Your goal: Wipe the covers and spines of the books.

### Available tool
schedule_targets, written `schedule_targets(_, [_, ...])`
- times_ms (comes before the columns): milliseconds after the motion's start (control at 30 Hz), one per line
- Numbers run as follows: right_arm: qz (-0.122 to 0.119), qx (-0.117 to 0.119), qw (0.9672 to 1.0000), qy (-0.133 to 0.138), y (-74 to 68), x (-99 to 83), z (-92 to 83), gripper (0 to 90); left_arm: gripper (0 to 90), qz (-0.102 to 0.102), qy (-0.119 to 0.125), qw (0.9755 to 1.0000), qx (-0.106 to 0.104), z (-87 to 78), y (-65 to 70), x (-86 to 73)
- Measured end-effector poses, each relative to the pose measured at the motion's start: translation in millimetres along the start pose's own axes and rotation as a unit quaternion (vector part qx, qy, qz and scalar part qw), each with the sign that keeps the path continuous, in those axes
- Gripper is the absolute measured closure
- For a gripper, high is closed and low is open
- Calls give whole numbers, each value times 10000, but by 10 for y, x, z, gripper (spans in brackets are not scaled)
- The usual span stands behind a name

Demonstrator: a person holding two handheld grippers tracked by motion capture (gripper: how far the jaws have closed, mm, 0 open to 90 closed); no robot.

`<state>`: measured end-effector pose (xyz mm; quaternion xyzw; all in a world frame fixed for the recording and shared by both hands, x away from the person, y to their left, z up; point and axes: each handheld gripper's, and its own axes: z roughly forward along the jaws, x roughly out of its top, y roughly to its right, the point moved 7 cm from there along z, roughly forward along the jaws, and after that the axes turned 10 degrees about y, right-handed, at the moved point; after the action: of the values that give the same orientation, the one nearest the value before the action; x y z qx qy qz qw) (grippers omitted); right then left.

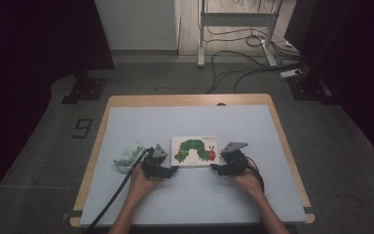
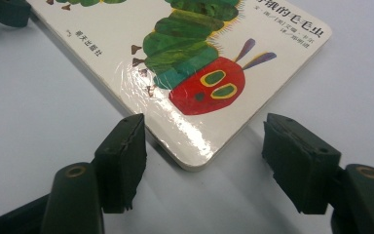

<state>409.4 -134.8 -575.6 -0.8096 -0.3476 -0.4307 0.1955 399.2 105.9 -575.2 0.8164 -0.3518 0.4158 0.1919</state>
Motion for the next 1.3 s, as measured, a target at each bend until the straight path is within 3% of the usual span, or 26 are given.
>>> schedule_targets(167, [24, -23, 10000, 12, 9, -12, -30, 213, 134, 5, -36, 10000, 10, -65, 17, 3])
schedule_targets(300, [43, 24, 10000, 71, -12, 0, -95, 127, 131, 11, 66, 10000, -54, -161, 64, 21])
schedule_targets(833, [-130, -20, 9996, 251, -104, 49, -556, 0, 0, 129, 232, 9994, -228, -654, 269, -51])
schedule_targets(1033, [-150, -94, 9996, 226, -103, -53, -691, 0, 0, 160, 302, 9992, -211, -776, 294, -188])
schedule_targets(1300, [-96, -255, 9995, 139, -79, -334, -771, 0, 0, 211, 53, 9998, -41, -776, 277, -458])
